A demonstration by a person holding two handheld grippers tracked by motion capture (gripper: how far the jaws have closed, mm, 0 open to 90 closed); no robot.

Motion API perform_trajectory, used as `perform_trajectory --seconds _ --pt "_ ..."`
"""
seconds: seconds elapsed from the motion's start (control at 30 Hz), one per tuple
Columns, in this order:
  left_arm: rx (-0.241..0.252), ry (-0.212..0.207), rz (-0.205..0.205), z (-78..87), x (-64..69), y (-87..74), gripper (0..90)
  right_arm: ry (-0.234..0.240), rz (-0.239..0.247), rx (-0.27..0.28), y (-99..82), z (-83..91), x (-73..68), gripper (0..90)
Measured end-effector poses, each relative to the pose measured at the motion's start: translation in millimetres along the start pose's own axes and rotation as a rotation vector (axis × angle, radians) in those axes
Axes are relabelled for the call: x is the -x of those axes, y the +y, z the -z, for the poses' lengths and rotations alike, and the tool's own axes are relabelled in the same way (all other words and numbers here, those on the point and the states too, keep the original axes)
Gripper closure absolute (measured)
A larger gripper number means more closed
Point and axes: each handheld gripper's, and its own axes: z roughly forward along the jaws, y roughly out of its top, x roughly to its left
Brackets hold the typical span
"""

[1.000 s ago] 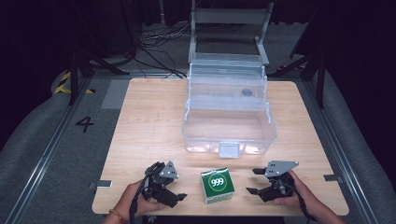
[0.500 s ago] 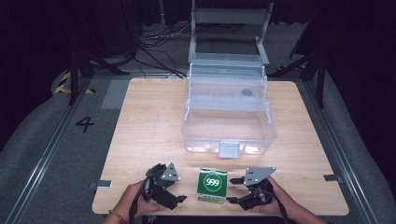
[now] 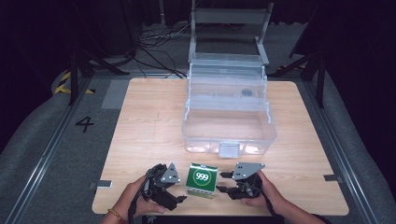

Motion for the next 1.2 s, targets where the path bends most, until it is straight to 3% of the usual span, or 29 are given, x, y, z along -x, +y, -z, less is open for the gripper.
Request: perform_trajectory --seconds 0.2,0.47,0.57,0.7,1.0,1.2 --pt "0.005 0.003 0.025 6.8 -9.8 -2.2 15.7 -0.011 0.013 0.002 14.3 -15.5 4.8 52.8" --pt "0.018 -0.001 0.02 17.7 -12.1 6.5 15.5 -0.017 -0.015 -0.006 23.3 -31.9 10.6 51.3" --pt "-0.012 0.031 -0.001 19.1 -11.1 15.2 15.1 -0.011 -0.006 -0.008 26.5 -35.3 10.1 50.1" --pt "-0.016 0.018 -0.001 20.9 -15.9 20.1 15.1 -0.004 -0.002 -0.008 27.9 -37.0 12.3 47.6" --pt "-0.001 0.023 -0.068 28.9 -21.0 36.0 14.3 0.0 0.0 -0.018 31.4 -40.5 16.9 45.7" --pt "-0.077 -0.023 -0.123 20.1 -24.5 54.2 13.1 -0.006 -0.004 -0.013 35.8 -45.7 20.8 45.4"
